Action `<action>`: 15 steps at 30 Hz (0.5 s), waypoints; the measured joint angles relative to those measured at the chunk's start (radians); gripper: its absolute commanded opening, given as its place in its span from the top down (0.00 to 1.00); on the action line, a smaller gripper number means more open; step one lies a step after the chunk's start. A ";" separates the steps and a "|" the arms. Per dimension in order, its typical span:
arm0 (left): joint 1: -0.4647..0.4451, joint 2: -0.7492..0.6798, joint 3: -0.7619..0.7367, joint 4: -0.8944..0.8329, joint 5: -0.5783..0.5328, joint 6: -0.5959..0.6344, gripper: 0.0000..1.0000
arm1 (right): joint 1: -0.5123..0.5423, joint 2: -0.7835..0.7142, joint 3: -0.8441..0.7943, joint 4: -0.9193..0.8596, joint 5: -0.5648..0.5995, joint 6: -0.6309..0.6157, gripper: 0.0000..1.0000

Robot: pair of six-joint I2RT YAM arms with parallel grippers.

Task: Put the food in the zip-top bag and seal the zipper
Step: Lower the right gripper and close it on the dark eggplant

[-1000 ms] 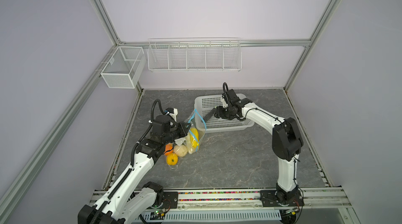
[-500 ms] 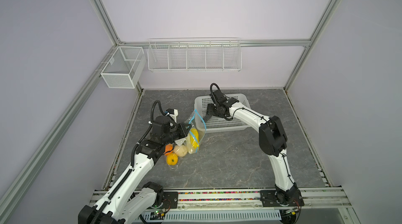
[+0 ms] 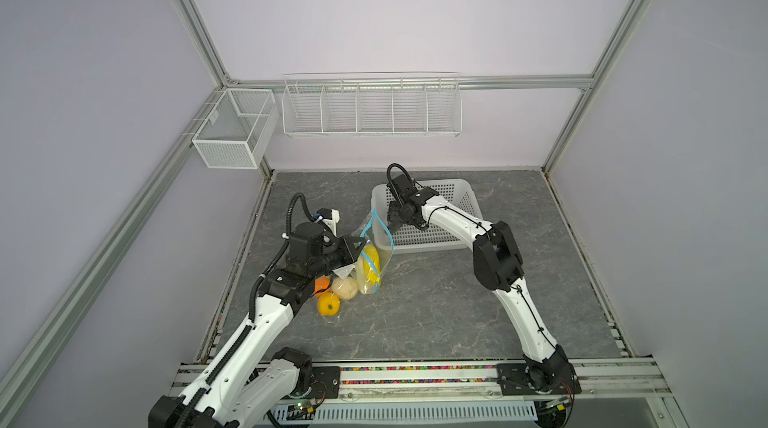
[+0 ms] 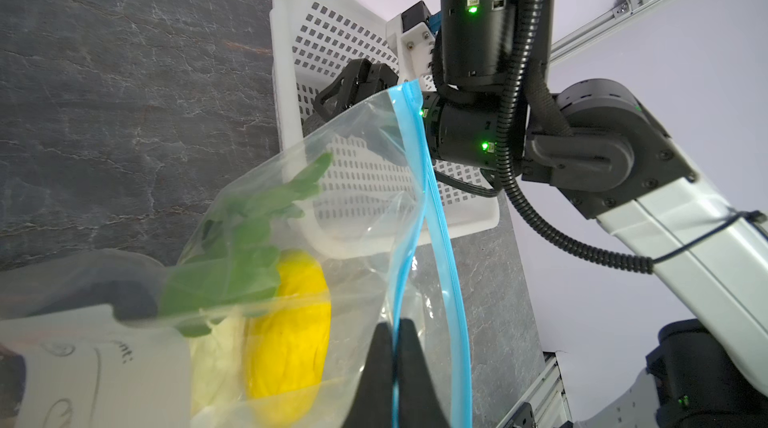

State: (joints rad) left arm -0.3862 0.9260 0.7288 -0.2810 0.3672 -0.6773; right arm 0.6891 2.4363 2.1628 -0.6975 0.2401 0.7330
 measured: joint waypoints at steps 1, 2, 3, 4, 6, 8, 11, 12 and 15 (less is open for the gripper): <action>0.000 -0.003 0.000 0.000 0.000 -0.001 1.00 | 0.000 0.008 0.008 -0.002 0.000 0.000 0.30; 0.000 -0.005 0.000 0.000 0.000 -0.002 1.00 | 0.000 0.017 0.017 -0.007 0.000 -0.001 0.31; 0.000 -0.006 0.000 0.000 0.000 -0.003 1.00 | 0.000 0.022 0.021 -0.009 0.000 -0.001 0.32; 0.000 -0.006 -0.001 0.000 0.000 -0.003 1.00 | 0.000 0.029 0.027 -0.016 0.001 -0.002 0.33; 0.000 -0.006 -0.003 0.002 0.000 -0.003 1.00 | 0.000 0.041 0.037 -0.023 0.003 -0.003 0.35; 0.000 -0.006 -0.005 0.003 0.000 -0.003 1.00 | 0.000 0.053 0.045 -0.029 0.003 -0.003 0.38; 0.000 -0.006 -0.006 0.006 0.000 -0.004 1.00 | -0.001 0.065 0.046 -0.035 0.000 -0.005 0.41; 0.000 -0.006 -0.007 0.007 0.000 -0.004 1.00 | -0.002 0.068 0.046 -0.035 -0.002 -0.006 0.42; 0.000 -0.006 -0.008 0.008 0.001 -0.009 1.00 | -0.005 0.074 0.046 -0.038 -0.007 -0.006 0.45</action>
State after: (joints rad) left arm -0.3862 0.9199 0.7204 -0.2733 0.3679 -0.6861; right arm 0.6846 2.5099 2.2086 -0.7357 0.2333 0.7265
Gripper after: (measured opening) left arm 0.047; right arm 0.564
